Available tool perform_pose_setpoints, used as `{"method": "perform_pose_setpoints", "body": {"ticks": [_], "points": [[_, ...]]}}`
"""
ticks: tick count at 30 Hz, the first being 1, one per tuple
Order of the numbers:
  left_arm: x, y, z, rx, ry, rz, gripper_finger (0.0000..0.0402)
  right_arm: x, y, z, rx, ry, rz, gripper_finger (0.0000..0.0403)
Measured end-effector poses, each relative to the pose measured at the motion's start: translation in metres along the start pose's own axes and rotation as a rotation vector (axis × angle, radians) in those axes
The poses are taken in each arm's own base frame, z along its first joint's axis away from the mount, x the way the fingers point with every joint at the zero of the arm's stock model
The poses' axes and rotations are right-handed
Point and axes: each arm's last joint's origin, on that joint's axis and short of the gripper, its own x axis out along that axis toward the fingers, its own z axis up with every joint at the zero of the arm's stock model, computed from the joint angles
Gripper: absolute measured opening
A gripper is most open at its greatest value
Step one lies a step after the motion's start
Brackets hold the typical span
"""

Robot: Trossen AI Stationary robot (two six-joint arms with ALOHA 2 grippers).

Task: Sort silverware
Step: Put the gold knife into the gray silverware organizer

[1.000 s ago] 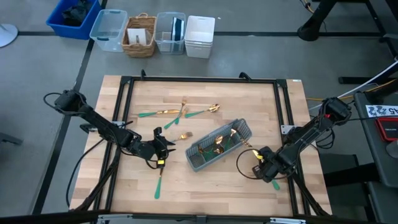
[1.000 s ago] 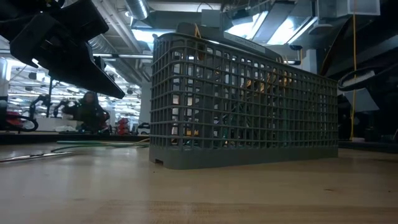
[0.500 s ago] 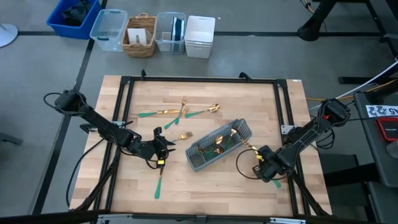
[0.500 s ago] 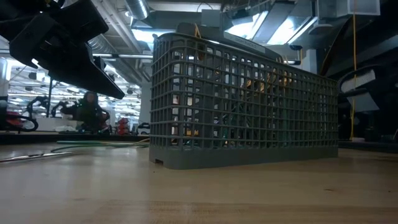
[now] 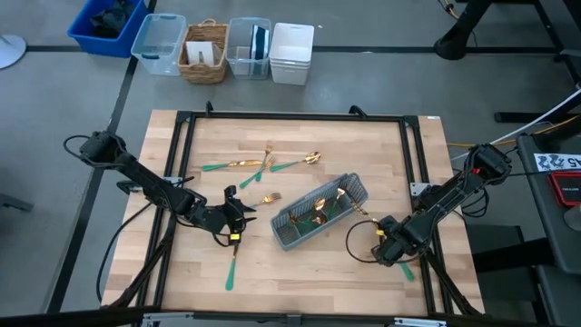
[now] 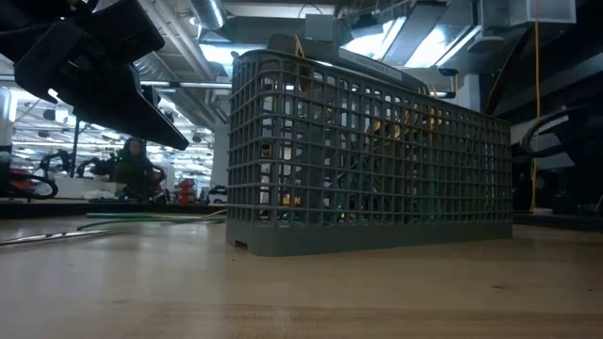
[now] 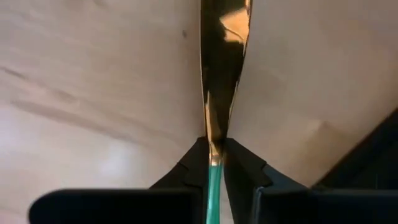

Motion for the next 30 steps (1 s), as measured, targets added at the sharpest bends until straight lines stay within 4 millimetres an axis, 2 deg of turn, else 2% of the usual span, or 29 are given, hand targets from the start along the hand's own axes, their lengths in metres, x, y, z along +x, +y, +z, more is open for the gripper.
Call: {"method": "perform_pose_setpoints", "body": {"ticks": [4, 10, 17, 30], "points": [[0.0, 0.0, 0.0, 0.0, 0.0, 0.0, 0.01, -0.0003, -0.0001, -0.0017, -0.023, 0.053, -0.009, 0.0035], [0.0, 0.0, 0.0, 0.0, 0.0, 0.0, 0.01, -0.0006, 0.0, -0.0018, -0.027, 0.051, -0.008, 0.0005], [0.0, 0.0, 0.0, 0.0, 0.0, 0.0, 0.01, -0.0008, 0.0007, -0.0008, -0.027, 0.014, 0.006, 0.0028], [0.0, 0.0, 0.0, 0.005, 0.0, 0.0, 0.01, -0.001, 0.0025, -0.0009, -0.027, 0.005, 0.027, 0.0031]]}}
